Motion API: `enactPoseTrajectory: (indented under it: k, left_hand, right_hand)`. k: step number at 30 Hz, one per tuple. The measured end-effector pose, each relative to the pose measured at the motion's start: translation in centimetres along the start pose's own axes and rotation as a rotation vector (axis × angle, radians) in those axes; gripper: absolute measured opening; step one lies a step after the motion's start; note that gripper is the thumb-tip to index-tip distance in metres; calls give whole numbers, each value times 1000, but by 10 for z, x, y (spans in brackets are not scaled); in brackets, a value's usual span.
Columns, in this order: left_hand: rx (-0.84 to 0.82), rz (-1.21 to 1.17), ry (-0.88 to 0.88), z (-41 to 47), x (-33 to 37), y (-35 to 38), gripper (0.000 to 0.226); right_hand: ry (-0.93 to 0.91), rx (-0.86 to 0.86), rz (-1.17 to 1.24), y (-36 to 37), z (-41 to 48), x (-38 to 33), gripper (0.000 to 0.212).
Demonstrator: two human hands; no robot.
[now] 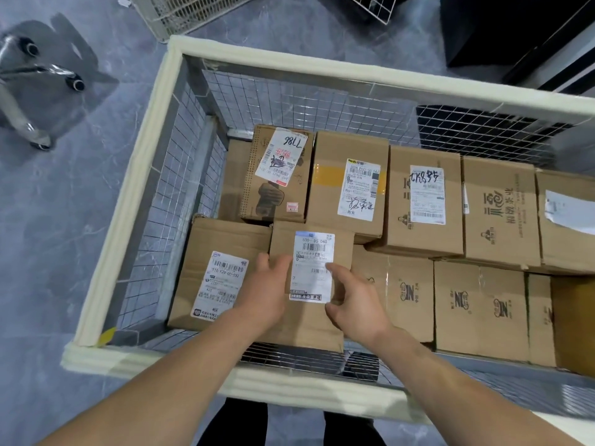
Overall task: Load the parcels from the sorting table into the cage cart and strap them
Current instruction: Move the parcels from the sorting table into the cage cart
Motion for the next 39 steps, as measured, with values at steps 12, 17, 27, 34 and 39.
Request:
enactPoseTrajectory:
  k: [12, 17, 27, 34, 39]
  left_hand:
    - [-11, 352, 136, 24, -2, 24, 58]
    - [-23, 421, 152, 21, 7, 15, 64]
    - [332, 383, 378, -29, 117, -117, 81]
    - [646, 258, 703, -83, 247, -248, 93]
    - [801, 117, 1017, -139, 339, -314, 96]
  right_hand:
    - [-19, -94, -145, 40, 25, 15, 86]
    - [-89, -298, -333, 31, 22, 13, 94]
    - [-295, 273, -229, -136, -16, -73, 67]
    - [-369, 779, -171, -310, -82, -134, 72]
    - [-322, 1053, -202, -413, -153, -150, 74]
Point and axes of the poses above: each hand's wrist, its own z-axis towards the middle knuckle, its own y-axis out of the palm, x = y × z, the point moved 6 cm from there along z, towards the middle knuckle, and after that the axes turned 15 degrees about x, right-handed, at the moved point
